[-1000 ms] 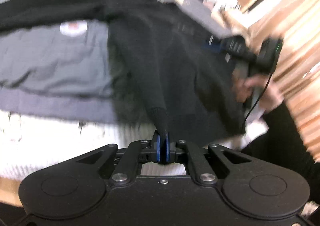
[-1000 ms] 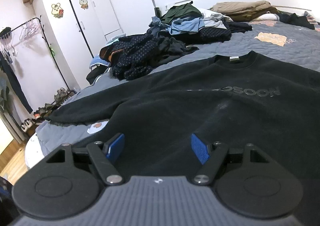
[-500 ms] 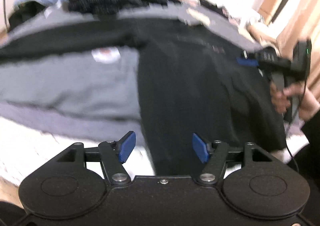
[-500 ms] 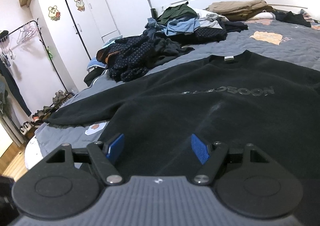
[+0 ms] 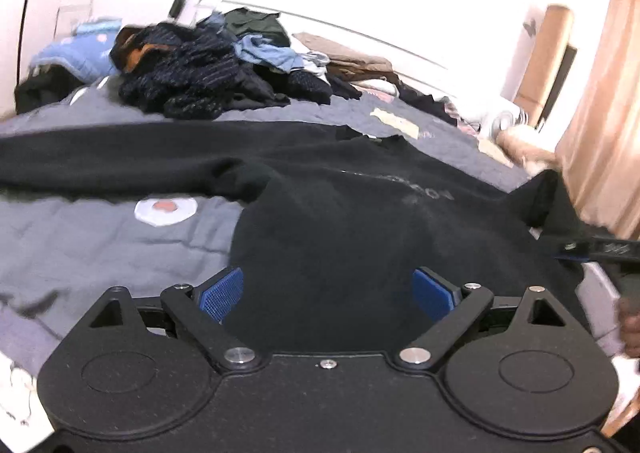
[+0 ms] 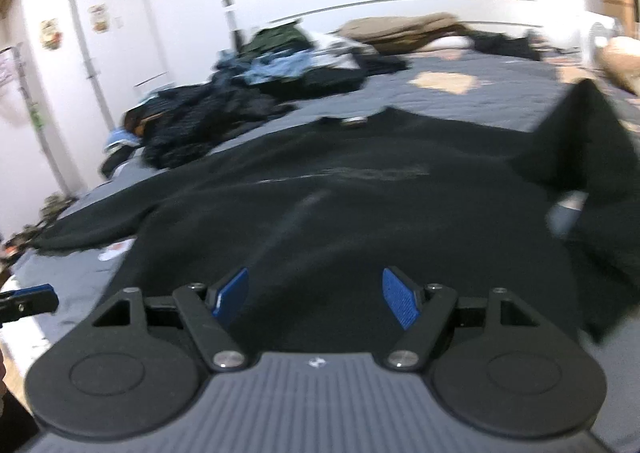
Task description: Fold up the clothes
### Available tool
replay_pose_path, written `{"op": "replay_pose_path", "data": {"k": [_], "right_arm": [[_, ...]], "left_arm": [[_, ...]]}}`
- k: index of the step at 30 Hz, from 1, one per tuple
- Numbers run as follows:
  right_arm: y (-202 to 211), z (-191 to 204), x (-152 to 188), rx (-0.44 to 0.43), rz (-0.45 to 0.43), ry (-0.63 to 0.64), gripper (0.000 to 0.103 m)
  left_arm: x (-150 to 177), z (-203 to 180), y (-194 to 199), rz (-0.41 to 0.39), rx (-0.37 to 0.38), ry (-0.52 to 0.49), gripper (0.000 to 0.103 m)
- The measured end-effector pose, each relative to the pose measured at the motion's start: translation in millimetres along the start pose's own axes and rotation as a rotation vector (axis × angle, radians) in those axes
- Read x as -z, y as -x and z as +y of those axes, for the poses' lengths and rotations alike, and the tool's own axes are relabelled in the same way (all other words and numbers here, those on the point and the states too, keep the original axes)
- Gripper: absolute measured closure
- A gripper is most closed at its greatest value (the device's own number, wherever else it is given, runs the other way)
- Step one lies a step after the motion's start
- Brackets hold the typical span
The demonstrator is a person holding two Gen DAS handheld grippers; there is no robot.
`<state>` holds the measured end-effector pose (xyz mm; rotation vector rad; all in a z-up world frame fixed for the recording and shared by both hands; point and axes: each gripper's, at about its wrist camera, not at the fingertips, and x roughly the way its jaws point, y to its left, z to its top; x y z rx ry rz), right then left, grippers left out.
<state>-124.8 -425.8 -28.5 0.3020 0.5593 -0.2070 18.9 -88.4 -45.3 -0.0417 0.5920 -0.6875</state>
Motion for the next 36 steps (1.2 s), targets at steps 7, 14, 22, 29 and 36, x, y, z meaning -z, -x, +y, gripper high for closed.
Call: {"op": "replay_pose_path", "data": {"k": [7,14,22,29,36], "right_arm": [[31,-31,38,0.111,-0.004,-0.055,0.03],[61,-40,59,0.116,-0.026,-0.103,0.03],[94,-55,70,0.196,-0.003,-0.11,0.03],[92,-83,94,0.231,0.134,-0.16,0.03],[80,-105,123,0.179,0.203,-0.255,0.03]], "left_arm": [[0,-33,1,-0.052,0.041,-0.05,0.01],[4,-57,-12,-0.051,0.055,-0.066,0.01],[5,-79,-21,-0.057,0.095,-0.07,0.009],[8,-94,-28,-0.04,0.132,-0.066,0.009],[10,-103,-32,-0.026,0.151,-0.067,0.008]]}}
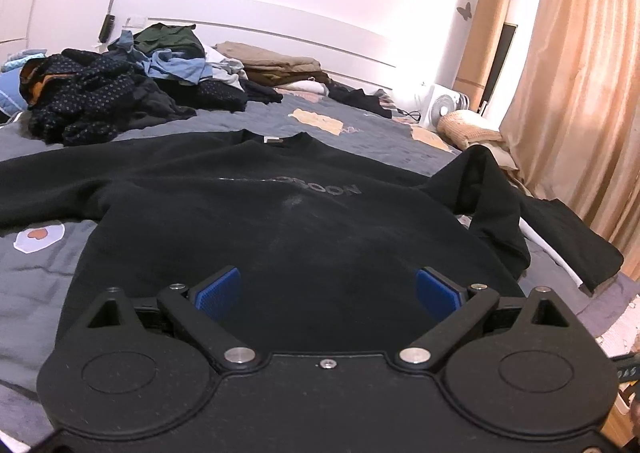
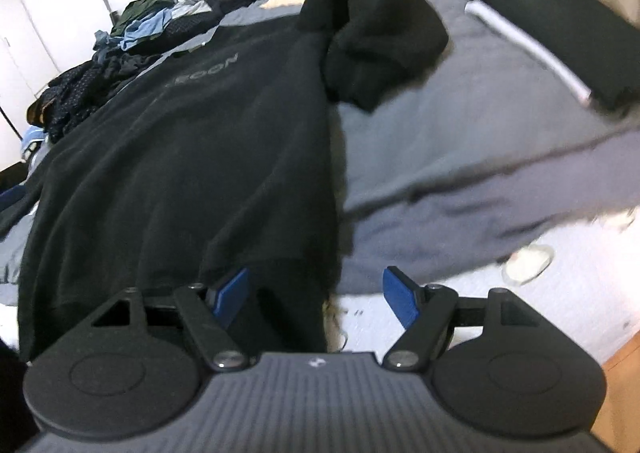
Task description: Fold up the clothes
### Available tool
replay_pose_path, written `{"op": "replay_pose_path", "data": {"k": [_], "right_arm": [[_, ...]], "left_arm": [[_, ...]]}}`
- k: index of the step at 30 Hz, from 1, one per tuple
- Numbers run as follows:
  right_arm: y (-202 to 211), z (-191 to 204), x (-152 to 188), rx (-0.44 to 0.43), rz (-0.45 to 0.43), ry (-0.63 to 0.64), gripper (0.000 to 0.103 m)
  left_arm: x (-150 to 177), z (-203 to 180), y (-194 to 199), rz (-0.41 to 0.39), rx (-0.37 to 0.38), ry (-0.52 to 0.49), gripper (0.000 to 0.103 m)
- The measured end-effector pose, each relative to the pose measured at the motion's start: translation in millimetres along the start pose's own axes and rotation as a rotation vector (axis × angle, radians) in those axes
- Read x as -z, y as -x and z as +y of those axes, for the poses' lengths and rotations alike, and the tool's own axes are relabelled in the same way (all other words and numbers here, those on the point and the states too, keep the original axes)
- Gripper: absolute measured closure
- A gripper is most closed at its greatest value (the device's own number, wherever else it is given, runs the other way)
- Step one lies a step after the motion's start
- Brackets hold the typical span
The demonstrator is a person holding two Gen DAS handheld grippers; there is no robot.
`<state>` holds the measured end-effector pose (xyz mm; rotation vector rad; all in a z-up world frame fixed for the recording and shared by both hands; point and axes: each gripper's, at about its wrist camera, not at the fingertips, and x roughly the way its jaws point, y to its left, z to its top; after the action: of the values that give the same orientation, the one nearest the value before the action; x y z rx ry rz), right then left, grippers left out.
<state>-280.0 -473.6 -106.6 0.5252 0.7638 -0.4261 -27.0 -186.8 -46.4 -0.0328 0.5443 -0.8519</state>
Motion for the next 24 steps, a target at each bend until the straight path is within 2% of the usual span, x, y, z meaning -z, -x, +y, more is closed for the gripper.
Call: {"op": "replay_pose_path", "data": {"k": [5,7,8,10,11,15,19,21,24], "right_arm": [[-17,9,8,-0.03,0.032,0.029,0.032],[-21,13,10,-0.036,0.037,0.028,0.048],[-22,15,11,-0.037,0.05,0.025,0.065],[-21,18,8,-0.012,0.054,0.024,0.08],[-16,17,5,-0.01,0.049,0.019,0.091],[23,17,-5,-0.041,-0.023,0.016,0.096],[63,21,-16,-0.046,-0.056,0.081,0.096],[63,23,-19,0.007,-0.004,0.14,0.095],[40,24,-14,0.157,0.132,0.231,0.095]], "left_arm": [[0,0,-2,0.009,-0.01,0.012,0.007],[0,1,-3,0.013,-0.018,0.016,0.007],[0,2,-3,0.015,-0.021,0.019,0.007],[0,4,-4,0.018,-0.025,0.028,0.007],[0,4,-4,0.019,-0.027,0.034,0.007],[-1,6,-3,0.016,-0.038,0.049,0.007],[-1,6,-2,0.013,-0.041,0.05,0.007],[-1,6,-2,0.014,-0.04,0.053,0.007],[-1,6,-2,0.016,-0.037,0.054,0.007]]}}
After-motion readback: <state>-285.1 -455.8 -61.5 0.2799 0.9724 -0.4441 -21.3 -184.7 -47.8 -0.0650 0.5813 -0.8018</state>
